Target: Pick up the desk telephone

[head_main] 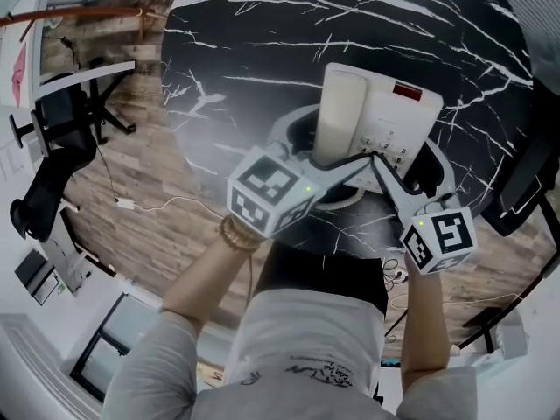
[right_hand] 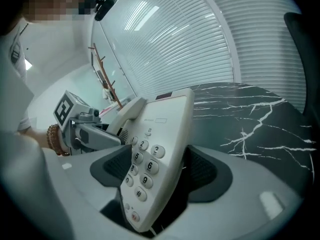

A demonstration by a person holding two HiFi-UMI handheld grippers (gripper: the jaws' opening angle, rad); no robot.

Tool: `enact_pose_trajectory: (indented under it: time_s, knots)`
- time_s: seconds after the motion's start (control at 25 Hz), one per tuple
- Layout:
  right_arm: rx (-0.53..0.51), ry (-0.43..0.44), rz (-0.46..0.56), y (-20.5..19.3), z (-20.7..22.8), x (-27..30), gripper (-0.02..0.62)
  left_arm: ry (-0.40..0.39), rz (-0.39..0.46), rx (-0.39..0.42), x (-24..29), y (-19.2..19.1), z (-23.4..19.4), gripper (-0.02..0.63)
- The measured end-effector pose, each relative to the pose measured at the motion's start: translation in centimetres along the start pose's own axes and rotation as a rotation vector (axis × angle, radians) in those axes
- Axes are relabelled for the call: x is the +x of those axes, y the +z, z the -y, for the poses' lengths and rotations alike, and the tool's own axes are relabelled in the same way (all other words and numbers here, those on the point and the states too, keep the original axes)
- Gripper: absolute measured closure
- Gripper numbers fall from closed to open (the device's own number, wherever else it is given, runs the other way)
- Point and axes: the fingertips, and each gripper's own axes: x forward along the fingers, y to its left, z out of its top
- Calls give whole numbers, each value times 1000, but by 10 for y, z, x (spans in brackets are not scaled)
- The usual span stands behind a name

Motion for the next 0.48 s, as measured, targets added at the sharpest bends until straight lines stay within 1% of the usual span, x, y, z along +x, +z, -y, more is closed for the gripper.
enact_pose_trajectory:
  time_s: [0.08, 0.16, 0.36, 0.48]
  knots:
    - [-24, -13, -6, 5, 0, -2, 258, 13, 2, 7, -2, 1, 2, 196]
    - [-37, -16, -7, 7, -1, -1, 262, 27, 9, -4, -3, 2, 1, 198]
    - [-40, -26, 5, 14, -1, -6, 272, 54, 23, -8, -5, 8, 2, 209]
    - [-42, -34, 18, 20, -4, -12, 278, 76, 38, 12, -8, 16, 4, 224]
